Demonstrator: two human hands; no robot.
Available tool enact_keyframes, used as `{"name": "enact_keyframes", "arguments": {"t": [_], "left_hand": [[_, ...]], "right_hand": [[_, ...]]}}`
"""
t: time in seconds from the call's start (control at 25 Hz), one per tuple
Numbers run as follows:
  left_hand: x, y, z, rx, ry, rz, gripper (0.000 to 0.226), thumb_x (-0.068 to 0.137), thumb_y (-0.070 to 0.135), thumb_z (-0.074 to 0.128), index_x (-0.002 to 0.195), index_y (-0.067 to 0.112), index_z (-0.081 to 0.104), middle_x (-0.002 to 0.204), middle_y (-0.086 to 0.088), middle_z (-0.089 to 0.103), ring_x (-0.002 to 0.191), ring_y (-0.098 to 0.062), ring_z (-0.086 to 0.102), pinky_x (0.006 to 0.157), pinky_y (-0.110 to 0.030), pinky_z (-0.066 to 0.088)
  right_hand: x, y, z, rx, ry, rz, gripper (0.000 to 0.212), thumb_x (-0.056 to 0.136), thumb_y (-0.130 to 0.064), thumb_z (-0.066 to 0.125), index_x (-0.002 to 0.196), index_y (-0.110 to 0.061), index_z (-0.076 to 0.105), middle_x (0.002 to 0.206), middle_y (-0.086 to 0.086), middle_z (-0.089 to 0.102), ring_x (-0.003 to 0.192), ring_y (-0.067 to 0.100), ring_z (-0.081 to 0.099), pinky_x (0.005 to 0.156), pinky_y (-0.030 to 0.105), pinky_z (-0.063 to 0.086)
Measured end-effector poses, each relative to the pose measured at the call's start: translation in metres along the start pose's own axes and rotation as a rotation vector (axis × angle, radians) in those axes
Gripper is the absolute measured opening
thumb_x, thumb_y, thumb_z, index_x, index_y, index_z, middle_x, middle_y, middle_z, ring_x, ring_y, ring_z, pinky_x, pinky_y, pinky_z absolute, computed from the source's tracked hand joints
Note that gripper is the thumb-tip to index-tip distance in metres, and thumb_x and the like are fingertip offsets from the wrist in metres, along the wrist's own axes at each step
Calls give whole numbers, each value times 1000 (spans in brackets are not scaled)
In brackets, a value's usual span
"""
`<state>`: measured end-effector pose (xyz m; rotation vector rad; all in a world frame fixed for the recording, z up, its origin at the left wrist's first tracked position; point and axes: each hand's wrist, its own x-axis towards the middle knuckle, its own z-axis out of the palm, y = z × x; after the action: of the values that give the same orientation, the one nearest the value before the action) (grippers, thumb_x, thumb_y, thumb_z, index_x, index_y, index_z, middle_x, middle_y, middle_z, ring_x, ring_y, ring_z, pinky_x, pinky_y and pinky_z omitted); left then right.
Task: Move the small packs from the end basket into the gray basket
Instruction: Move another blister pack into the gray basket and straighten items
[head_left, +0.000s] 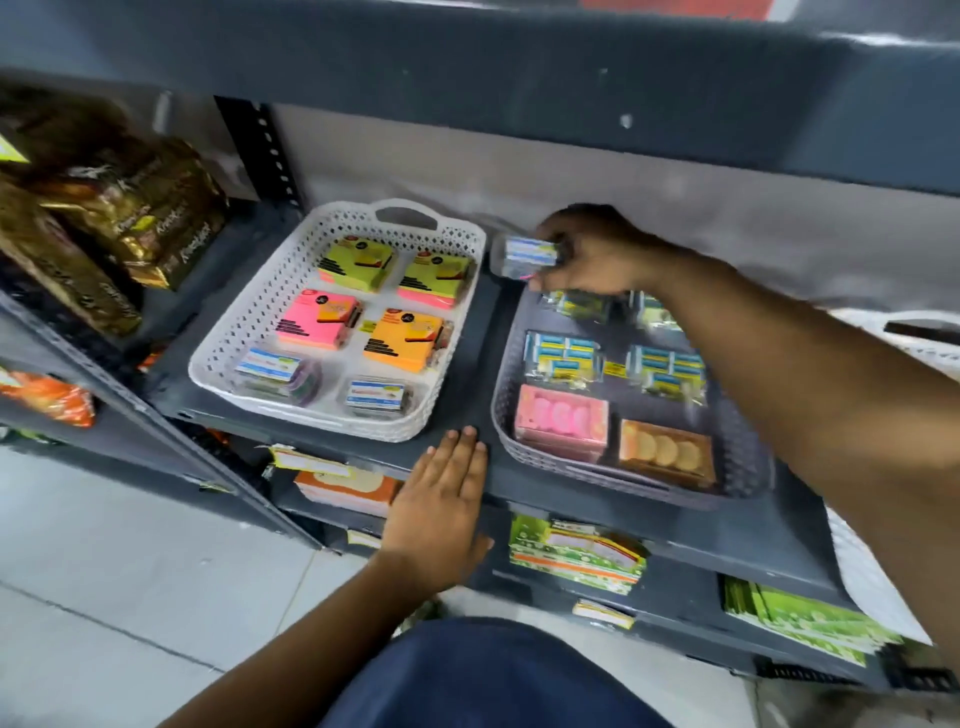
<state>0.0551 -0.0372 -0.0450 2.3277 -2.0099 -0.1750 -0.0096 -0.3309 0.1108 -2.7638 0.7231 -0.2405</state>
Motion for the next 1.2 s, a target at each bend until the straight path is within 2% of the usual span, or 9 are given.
{"name": "enact_keyframes", "arguments": {"t": [0.2, 0.36, 0.44, 0.56, 0.64, 0.8, 0.92, 1.08, 1.2], "left_hand": [[0, -10, -3, 2, -4, 39, 99, 78, 54, 51, 146, 11, -8, 158, -10, -11, 144, -22, -14, 110, -34, -20], [-1, -10, -2, 0, -7, 34, 100, 78, 53, 52, 146, 11, -7, 158, -9, -10, 145, -23, -11, 108, -34, -22], [0, -10, -2, 3, -8, 34, 100, 78, 53, 53, 146, 10, -5, 159, -10, -8, 146, -25, -9, 109, -36, -20], [0, -10, -2, 2, -5, 28, 100, 77, 54, 54, 146, 9, -4, 159, -11, -7, 146, -25, -8, 109, -36, -19], [0, -10, -2, 1, -6, 28, 100, 77, 54, 54, 146, 9, -4, 159, -11, -7, 146, -25, -8, 110, -36, -18], [-1, -9, -2, -11, -3, 26, 99, 78, 52, 55, 147, 10, -2, 158, -11, -6, 146, -25, -7, 111, -37, -16], [-2, -10, -1, -16, 5, 29, 98, 79, 52, 54, 147, 11, -3, 158, -10, -8, 146, -24, -9, 111, -36, -16], [-2, -10, -1, -12, 8, 30, 97, 80, 52, 53, 147, 11, -4, 158, -10, -9, 146, -24, -9, 111, -36, -17], [-2, -10, -2, -11, 6, 28, 96, 80, 51, 53, 147, 11, -4, 158, -9, -9, 145, -23, -12, 111, -35, -18]], "right_hand": [[56, -86, 55, 49, -180, -233, 51, 64, -50, 79, 102, -20, 64, 90, -7, 54, 80, 15, 52, 63, 25, 30], [62, -120, 92, 116, -358, -254, 73, 59, -52, 82, 119, -19, 56, 105, -1, 58, 87, 17, 56, 70, 28, 48], [61, -126, 104, 77, -399, -287, 78, 58, -57, 80, 121, -18, 55, 112, 3, 62, 88, 18, 57, 72, 29, 48], [58, -131, 112, 11, -441, -325, 74, 62, -61, 76, 118, -17, 56, 111, 0, 61, 87, 15, 50, 69, 27, 37], [55, -132, 115, 15, -475, -332, 62, 73, -56, 69, 116, -13, 58, 107, -2, 61, 88, 17, 53, 70, 28, 39], [56, -133, 111, 63, -496, -355, 28, 92, -20, 47, 106, -5, 66, 104, 12, 70, 91, 28, 61, 77, 38, 48], [56, -133, 107, 73, -530, -366, 35, 90, -8, 43, 115, -10, 66, 113, 4, 70, 90, 18, 59, 76, 29, 46], [58, -132, 107, 86, -547, -376, 34, 90, -9, 46, 118, -12, 66, 113, 0, 70, 82, 11, 56, 63, 17, 41], [59, -130, 109, 83, -577, -369, 29, 89, -11, 48, 111, -6, 68, 109, 6, 72, 88, 22, 63, 68, 25, 46]]}}
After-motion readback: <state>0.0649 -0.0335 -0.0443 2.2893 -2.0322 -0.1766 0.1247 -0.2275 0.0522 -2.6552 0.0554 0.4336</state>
